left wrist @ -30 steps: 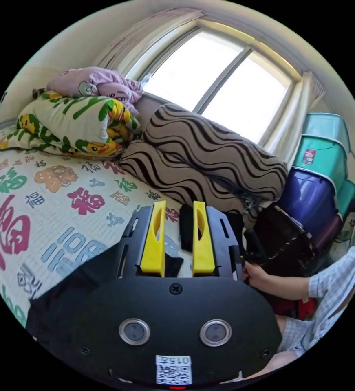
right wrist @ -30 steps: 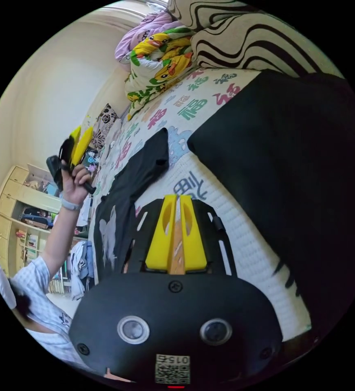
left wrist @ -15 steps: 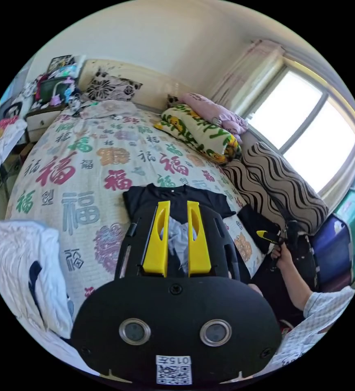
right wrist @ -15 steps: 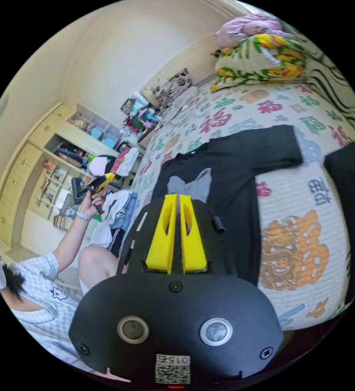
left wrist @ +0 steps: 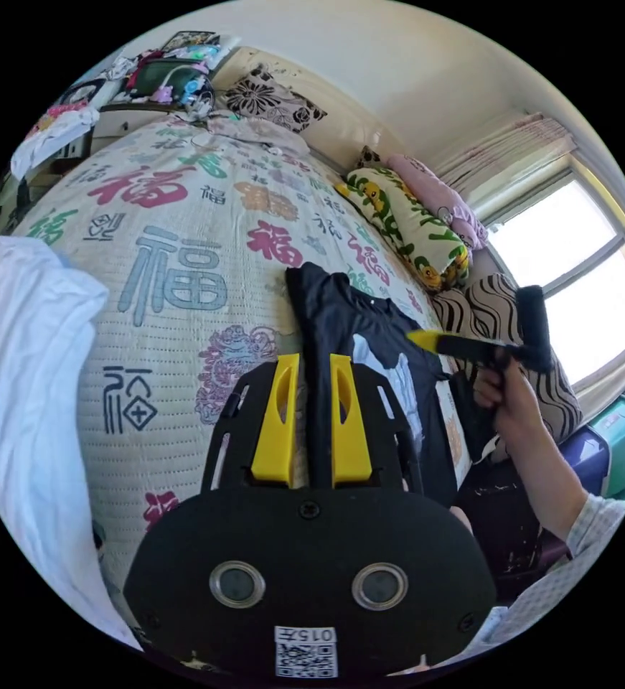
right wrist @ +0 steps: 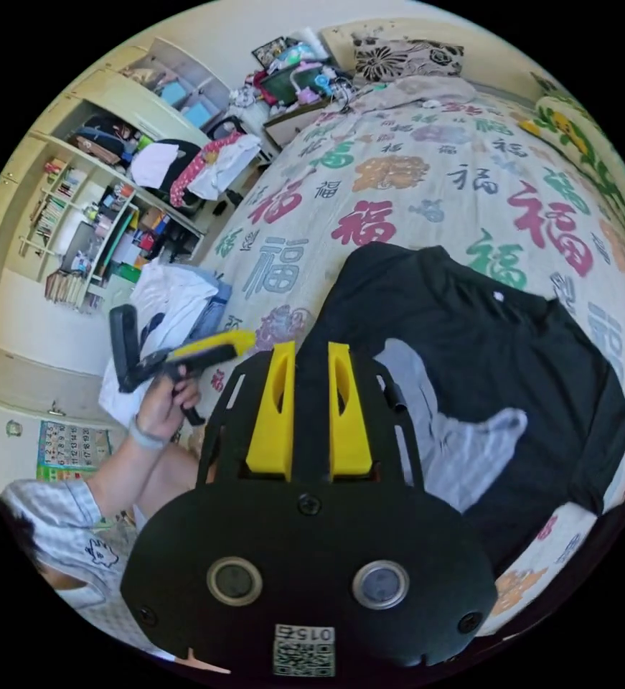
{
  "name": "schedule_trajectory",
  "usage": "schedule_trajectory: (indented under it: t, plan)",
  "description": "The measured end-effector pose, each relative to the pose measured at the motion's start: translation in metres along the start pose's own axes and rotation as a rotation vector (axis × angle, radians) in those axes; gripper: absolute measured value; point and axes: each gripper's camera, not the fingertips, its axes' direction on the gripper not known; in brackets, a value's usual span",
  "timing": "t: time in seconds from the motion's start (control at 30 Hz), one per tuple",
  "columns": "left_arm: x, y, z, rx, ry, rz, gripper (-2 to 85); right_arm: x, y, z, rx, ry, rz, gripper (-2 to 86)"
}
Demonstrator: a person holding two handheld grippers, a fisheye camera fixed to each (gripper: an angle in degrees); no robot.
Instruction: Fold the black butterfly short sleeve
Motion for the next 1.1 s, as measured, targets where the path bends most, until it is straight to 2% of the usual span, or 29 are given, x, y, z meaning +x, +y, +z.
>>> schedule_trajectory:
  t: [0.1, 0.13, 0.17, 0.23, 0.3, 0.37, 0.47, 0.57, 0.7, 0.8, 0.93, 1.03, 1.1]
  plan:
    - [-0.016, -0.006, 0.010, -0.014, 0.012, 0.030, 7.0, -0.007, -0.059, 0.056, -0.087, -0.007, 0.013, 8.5]
    - [-0.024, -0.007, 0.013, -0.007, 0.016, 0.025, 7.0, -0.010, -0.077, 0.082, -0.167, 0.014, 0.017, 7.9]
    - [-0.029, -0.008, 0.015, -0.012, 0.025, 0.024, 6.9, -0.012, -0.090, 0.105, -0.265, 0.076, 0.010, 5.4]
    - [-0.044, -0.011, 0.022, -0.055, 0.051, 0.029, 6.8, -0.017, -0.097, 0.119, -0.305, 0.183, -0.019, 0.6]
    - [-0.053, -0.012, 0.024, -0.069, 0.043, 0.051, 6.8, -0.016, -0.095, 0.110, -0.246, 0.133, -0.025, -0.3]
    - [-0.062, -0.014, 0.026, -0.091, 0.011, 0.072, 6.7, -0.002, -0.074, 0.079, -0.108, 0.040, 0.035, -0.6]
    - [-0.077, -0.015, 0.033, -0.121, 0.001, 0.060, 6.6, 0.026, -0.031, 0.048, -0.006, 0.036, 0.159, -0.4]
    - [-0.082, -0.015, 0.048, -0.180, 0.030, 0.072, 6.6, 0.059, 0.017, 0.038, 0.046, -0.039, 0.350, 0.0]
    - [-0.078, -0.014, 0.072, -0.261, 0.008, 0.158, 7.1, 0.077, 0.054, 0.041, 0.060, -0.085, 0.474, 2.6]
    - [-0.083, -0.017, 0.084, -0.241, 0.044, 0.165, 8.1, 0.062, 0.045, 0.027, 0.143, -0.015, 0.397, 6.1]
    - [-0.089, -0.015, 0.096, -0.182, 0.076, 0.173, 10.0, 0.034, -0.015, 0.022, 0.137, 0.141, 0.214, 9.1]
    - [-0.106, -0.020, 0.114, -0.147, 0.037, 0.077, 11.1, 0.039, -0.060, 0.037, 0.074, 0.184, 0.168, 10.7]
    - [-0.119, -0.023, 0.129, -0.197, 0.049, 0.005, 11.2, 0.045, -0.085, 0.052, -0.011, 0.195, 0.148, 11.5]
